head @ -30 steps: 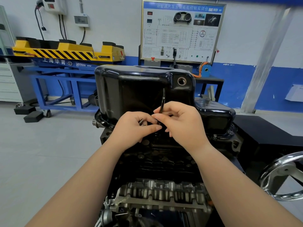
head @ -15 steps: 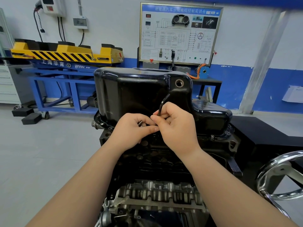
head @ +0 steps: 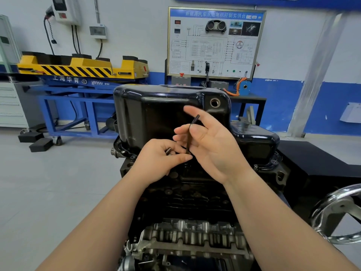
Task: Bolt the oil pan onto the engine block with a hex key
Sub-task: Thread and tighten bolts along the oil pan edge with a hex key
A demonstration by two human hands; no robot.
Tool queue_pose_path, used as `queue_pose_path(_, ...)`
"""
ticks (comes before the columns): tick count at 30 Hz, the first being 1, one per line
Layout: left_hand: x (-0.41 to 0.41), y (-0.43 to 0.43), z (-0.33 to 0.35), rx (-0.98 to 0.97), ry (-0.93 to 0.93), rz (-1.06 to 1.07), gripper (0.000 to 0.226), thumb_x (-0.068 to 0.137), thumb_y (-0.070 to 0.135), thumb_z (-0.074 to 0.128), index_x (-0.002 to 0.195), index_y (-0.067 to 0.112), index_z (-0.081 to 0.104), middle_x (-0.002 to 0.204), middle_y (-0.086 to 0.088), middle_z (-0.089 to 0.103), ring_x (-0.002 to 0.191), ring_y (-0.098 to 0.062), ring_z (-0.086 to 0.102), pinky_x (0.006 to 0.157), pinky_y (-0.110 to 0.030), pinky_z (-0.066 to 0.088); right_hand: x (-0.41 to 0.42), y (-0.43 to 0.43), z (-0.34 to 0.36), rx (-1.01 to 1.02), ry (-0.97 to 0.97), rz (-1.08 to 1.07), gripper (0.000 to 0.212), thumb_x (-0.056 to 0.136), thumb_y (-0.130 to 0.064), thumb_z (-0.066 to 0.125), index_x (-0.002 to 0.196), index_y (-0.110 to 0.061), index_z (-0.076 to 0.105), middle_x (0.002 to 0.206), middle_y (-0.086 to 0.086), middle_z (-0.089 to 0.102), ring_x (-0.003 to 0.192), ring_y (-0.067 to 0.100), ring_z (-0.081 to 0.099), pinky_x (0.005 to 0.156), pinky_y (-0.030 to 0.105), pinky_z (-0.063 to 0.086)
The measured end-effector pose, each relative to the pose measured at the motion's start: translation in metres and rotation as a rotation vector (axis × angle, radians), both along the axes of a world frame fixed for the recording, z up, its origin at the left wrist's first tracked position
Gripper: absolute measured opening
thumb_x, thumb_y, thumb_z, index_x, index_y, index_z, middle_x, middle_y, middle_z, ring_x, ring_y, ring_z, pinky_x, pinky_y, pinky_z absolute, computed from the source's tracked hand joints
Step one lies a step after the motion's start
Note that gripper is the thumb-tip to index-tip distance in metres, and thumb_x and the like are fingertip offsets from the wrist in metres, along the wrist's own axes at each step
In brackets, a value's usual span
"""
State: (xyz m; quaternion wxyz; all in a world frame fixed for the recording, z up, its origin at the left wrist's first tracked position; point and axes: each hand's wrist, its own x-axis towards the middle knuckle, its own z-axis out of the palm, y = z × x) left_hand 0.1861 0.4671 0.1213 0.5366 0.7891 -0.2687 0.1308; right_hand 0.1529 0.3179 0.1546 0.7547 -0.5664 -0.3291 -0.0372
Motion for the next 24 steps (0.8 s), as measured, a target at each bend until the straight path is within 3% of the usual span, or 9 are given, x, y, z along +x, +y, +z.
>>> queue_pose_path(4,0.0,0.001,0.001,0.013,-0.009,-0.01,0.01,0.077,0.022,0.074,0.068,0.021,0.069,0.042,0.004,0.046,0.038,-0.011,0.043,0.046,-0.019,0.04,0.005,-0.002,0.003,-0.023,0.022,0.076,0.017,0.086,-0.009,0.049,0.101,-0.013,0.057,0.079,0.0,0.072,0.076,0.013,0.066,0.074,0.028,0.053)
queue_pose_path(8,0.001,0.001,0.0,0.012,-0.014,-0.011,0.02,0.076,0.024,0.074,0.06,0.031,0.065,0.043,0.002,0.046,0.038,-0.01,0.043,0.045,-0.017,0.039,0.009,-0.004,0.005,-0.06,0.033,0.126,0.025,0.087,-0.01,0.051,0.11,-0.017,0.058,0.081,0.0,0.071,0.072,0.012,0.063,0.073,0.031,0.049)
queue_pose_path(11,0.002,0.001,-0.002,0.0,-0.008,-0.003,0.021,0.076,0.023,0.075,0.059,0.022,0.063,0.043,0.003,0.046,0.038,-0.009,0.043,0.044,-0.018,0.039,0.012,-0.004,0.006,-0.061,0.036,0.142,0.025,0.087,-0.01,0.051,0.108,-0.02,0.061,0.083,0.001,0.071,0.068,0.012,0.06,0.07,0.033,0.044)
queue_pose_path(14,0.002,0.001,-0.002,0.009,-0.015,0.012,0.024,0.076,0.024,0.074,0.064,0.009,0.06,0.042,0.004,0.046,0.037,-0.007,0.043,0.044,-0.018,0.04,0.014,0.0,0.006,-0.018,0.036,0.111,0.015,0.086,-0.008,0.05,0.092,-0.016,0.061,0.08,0.002,0.072,0.065,0.012,0.063,0.064,0.028,0.046)
queue_pose_path(17,-0.001,0.001,-0.001,0.02,-0.03,0.018,0.018,0.077,0.023,0.074,0.063,0.017,0.064,0.041,0.004,0.047,0.038,-0.006,0.042,0.046,-0.017,0.041,0.014,0.001,0.004,0.028,0.019,0.072,0.018,0.085,-0.007,0.052,0.081,-0.019,0.064,0.086,0.003,0.073,0.07,0.015,0.067,0.064,0.028,0.051)
queue_pose_path(24,-0.002,0.001,0.0,0.034,-0.067,0.024,0.015,0.078,0.021,0.072,0.072,0.008,0.067,0.04,0.003,0.047,0.038,-0.007,0.042,0.047,-0.018,0.041,0.007,0.012,-0.006,0.054,-0.108,-0.163,0.01,0.087,-0.002,0.056,0.086,-0.01,0.062,0.088,0.004,0.073,0.074,0.018,0.069,0.063,0.025,0.053)
